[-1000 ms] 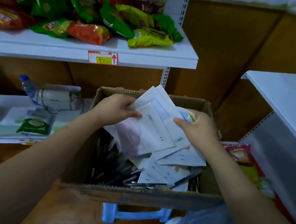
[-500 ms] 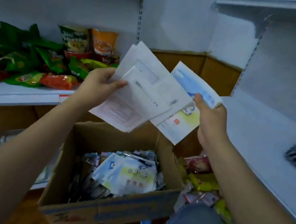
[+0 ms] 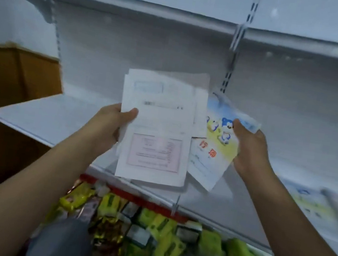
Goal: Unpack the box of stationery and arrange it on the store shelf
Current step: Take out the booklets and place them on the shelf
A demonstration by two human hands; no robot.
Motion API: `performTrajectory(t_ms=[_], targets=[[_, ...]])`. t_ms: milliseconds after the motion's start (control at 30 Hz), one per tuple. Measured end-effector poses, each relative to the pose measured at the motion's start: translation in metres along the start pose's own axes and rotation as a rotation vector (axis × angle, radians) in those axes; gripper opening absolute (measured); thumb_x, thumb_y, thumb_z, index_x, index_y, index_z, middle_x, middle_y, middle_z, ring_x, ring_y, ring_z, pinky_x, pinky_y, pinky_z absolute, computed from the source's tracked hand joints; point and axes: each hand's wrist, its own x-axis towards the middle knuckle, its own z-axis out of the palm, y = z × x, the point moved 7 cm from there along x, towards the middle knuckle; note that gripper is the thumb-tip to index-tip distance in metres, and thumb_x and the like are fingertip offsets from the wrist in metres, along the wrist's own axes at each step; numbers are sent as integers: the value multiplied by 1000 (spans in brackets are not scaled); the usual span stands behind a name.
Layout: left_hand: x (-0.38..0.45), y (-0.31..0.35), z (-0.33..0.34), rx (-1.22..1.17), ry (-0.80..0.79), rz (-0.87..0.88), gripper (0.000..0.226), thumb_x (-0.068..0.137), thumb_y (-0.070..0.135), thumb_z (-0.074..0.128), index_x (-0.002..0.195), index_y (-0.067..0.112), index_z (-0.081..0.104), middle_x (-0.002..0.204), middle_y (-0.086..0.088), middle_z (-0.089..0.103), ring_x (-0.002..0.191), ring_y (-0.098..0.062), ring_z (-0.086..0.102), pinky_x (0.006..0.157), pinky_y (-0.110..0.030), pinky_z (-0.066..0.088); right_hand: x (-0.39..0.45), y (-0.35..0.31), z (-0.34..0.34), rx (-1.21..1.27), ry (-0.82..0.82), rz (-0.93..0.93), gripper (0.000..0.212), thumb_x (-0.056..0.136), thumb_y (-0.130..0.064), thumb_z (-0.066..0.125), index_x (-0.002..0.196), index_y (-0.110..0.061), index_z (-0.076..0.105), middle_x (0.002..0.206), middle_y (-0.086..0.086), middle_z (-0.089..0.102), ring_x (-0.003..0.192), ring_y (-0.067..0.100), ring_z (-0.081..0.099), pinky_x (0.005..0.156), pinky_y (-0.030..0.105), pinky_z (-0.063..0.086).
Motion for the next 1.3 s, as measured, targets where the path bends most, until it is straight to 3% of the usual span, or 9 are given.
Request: performTrajectory(t_ms=[133, 267, 367, 433, 533, 767, 933, 1133, 1300], targets=[[13, -33, 132, -12, -278, -128, 18, 102, 15, 50, 112, 14, 64, 103, -5, 75, 84, -20, 73, 61, -33, 58, 7, -38, -113, -92, 168, -69, 14, 93, -12, 61, 104, -4, 65, 92, 15, 74, 79, 29, 73, 70, 39, 59], [38, -79, 206, 287, -266, -70, 23, 100, 5, 48, 120, -2, 58, 106, -23, 69, 78, -28, 65, 69, -30, 53, 22, -32, -192, -359, 283, -24, 18, 89, -12, 65, 105, -3, 65, 98, 21, 71, 82, 33, 71, 76, 47, 57], [44, -108, 237, 942, -265, 207, 47, 97, 14, 52, 140, -1, 39, 140, -23, 42, 116, -33, 50, 94, -35, 45, 32, 11, -220, -668, 238, 87, 13, 88, -20, 66, 99, -14, 63, 105, 16, 69, 91, 31, 68, 88, 49, 55], [37, -132, 253, 1326, -345, 403, 69, 99, 38, 50, 154, 9, 21, 159, -15, 15, 145, -33, 18, 117, -42, 22, 35, 34, -221, -906, 178, 75, 23, 91, -29, 65, 107, -13, 61, 103, 6, 65, 94, 22, 62, 86, 36, 50], [36, -168, 262, 1465, -556, 356, 71, 101, 56, 29, 158, 20, 7, 164, -13, -6, 151, -28, -5, 122, -43, 2, 43, 51, -212, -1085, 139, -35, 22, 93, -25, 61, 108, -10, 56, 96, 1, 57, 92, 17, 54, 74, 24, 34], [69, -159, 258, 1566, -511, 446, 101, 75, 89, 25, 153, 26, 21, 151, -3, 28, 140, -24, 21, 111, -47, 20, 53, 62, -198, -1196, 168, -141, 27, 96, -32, 54, 114, -12, 51, 90, 1, 55, 81, 17, 53, 67, 26, 32], [98, -150, 250, 1509, -476, 319, 78, 65, 91, 51, 118, 34, 50, 112, 7, 45, 112, -20, 37, 91, -38, 31, 57, 74, -191, -1207, -41, -150, 62, 95, -55, 43, 145, -20, 34, 120, 4, 63, 109, 21, 59, 92, 36, 46], [105, -126, 234, 940, -377, 299, 30, 91, 41, 65, 80, 13, 61, 81, 3, 62, 71, -10, 55, 57, -24, 39, 57, 68, -190, -1248, 48, -243, 81, 90, -71, 25, 152, -18, 26, 144, 6, 47, 134, 22, 38, 110, 38, 30], [92, -84, 233, 422, -146, 382, 26, 97, 32, 60, 88, 8, 57, 90, -15, 65, 74, -21, 60, 62, -41, 55, 34, 27, -194, -1067, 276, -553, 47, 97, -50, 36, 130, -23, 56, 121, -7, 58, 110, 9, 52, 92, 21, 41]])
